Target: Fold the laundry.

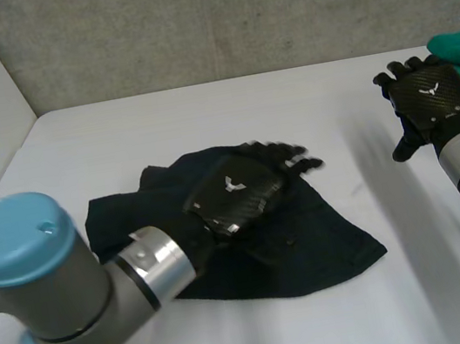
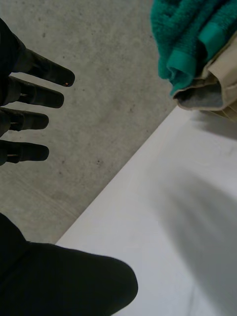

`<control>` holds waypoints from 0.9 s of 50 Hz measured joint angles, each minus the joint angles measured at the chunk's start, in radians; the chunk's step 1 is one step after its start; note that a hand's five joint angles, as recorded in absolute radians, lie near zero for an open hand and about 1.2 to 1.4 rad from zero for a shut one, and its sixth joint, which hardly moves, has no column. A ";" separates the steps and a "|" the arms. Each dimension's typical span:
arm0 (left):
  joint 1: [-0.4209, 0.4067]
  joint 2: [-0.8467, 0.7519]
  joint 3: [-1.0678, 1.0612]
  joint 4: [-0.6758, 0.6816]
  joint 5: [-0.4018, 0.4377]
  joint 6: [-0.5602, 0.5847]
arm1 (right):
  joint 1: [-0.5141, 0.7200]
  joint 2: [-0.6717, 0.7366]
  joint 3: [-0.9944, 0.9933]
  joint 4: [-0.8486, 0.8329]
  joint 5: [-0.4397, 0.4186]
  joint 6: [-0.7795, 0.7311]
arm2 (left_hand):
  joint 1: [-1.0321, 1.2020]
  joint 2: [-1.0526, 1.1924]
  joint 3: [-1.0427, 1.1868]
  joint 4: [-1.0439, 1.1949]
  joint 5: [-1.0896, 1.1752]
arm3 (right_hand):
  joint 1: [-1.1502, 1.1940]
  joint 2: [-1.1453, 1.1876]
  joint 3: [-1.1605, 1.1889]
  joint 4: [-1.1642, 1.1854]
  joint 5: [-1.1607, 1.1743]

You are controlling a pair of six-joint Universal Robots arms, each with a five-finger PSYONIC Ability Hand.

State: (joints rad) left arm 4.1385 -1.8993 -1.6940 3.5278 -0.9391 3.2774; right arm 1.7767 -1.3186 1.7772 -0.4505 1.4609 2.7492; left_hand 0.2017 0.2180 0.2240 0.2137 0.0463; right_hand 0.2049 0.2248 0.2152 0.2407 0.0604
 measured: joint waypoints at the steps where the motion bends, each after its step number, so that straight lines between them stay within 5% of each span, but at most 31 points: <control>1: 0.013 0.025 -0.005 -0.010 -0.021 -0.001 | 0.002 0.000 -0.011 0.009 -0.002 0.000 | 0.000 0.000 0.000 0.000 0.000 | 0.000 0.000 0.000 0.000 0.000; 8: 0.096 0.152 -0.029 -0.086 -0.188 -0.010 | 0.043 0.000 -0.110 0.162 -0.060 -0.001 | 0.000 0.000 0.000 0.000 0.000 | 0.000 0.000 0.000 0.000 0.000; 14: 0.172 0.233 -0.074 -0.151 -0.491 -0.009 | 0.141 0.025 -0.273 0.456 -0.164 0.012 | 0.002 0.000 0.000 0.000 0.000 | 0.007 0.013 0.016 0.006 0.012; 19: 0.210 0.211 -0.093 -0.155 -0.579 0.005 | 0.184 0.103 -0.372 0.569 -0.184 0.045 | 0.004 0.010 0.004 0.003 0.005 | 0.078 0.098 0.117 0.088 0.088; 28: 0.316 0.048 -0.071 -0.160 -0.536 0.106 | 0.273 0.327 -0.555 0.603 -0.183 0.091 | 0.019 0.025 0.012 0.016 0.014 | 0.080 0.098 0.120 0.091 0.093; 45: 0.337 -0.064 -0.037 -0.137 -0.510 0.187 | 0.340 0.633 -0.768 0.406 -0.121 0.082 | 0.749 0.732 0.719 0.732 0.719 | 0.080 0.098 0.120 0.091 0.098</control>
State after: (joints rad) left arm 4.4752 -1.9633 -1.7312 3.3910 -1.4492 3.4645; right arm 2.1167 -0.6853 1.0093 -0.0445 1.3399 2.8313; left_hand 0.9502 0.9505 0.9433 0.9461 0.7653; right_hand 0.2851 0.3226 0.3353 0.3322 0.1583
